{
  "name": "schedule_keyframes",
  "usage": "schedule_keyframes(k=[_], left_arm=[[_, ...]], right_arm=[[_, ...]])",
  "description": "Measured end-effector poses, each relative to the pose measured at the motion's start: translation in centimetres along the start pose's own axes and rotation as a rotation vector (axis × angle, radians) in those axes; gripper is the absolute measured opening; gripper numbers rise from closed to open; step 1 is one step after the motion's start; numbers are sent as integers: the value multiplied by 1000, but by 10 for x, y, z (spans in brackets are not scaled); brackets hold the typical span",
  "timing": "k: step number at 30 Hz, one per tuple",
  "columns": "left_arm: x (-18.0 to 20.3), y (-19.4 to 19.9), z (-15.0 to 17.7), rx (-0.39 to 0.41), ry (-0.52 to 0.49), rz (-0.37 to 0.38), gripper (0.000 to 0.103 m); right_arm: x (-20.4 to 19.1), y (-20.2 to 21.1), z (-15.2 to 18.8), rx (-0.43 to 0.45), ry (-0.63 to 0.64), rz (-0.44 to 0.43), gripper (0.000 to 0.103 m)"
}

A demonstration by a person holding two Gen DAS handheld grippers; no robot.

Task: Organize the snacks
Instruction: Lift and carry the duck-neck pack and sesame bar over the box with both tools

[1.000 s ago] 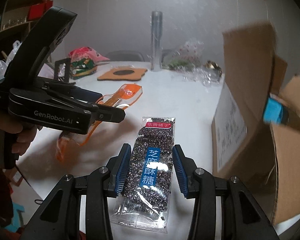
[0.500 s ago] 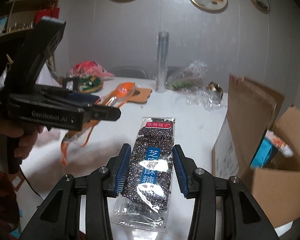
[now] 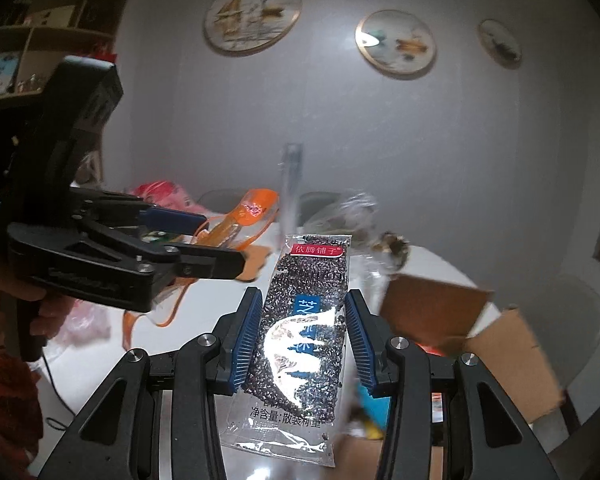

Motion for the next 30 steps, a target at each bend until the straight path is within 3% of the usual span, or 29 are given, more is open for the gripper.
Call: schedule_keyframes(k=[7,11,19,30], left_arm=[[65,-50,-37,-100,-99,112,66],[88,-81,-46,-180,-129,152,66],[111,-132,-57,-292,-114,183,66],[124,-145,-75,-326,-98,213,66]], right_arm=[[76,23,13,-43,-63,92,39],[106,23,26,-79,-100,95,39],[138,13,43,-139,-131,68,38],[151,12,42,-144,-163,43,38]])
Point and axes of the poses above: each gripper's, at about its wrist camera, not at the fingertips, and y roughly against the way its jaws point, x to its right, z to its underside, the point moved 7 cm from there along -y, roughly the way its jaws point, and after that the axes turned 7 degrees about -z, right-handed, at the moved point
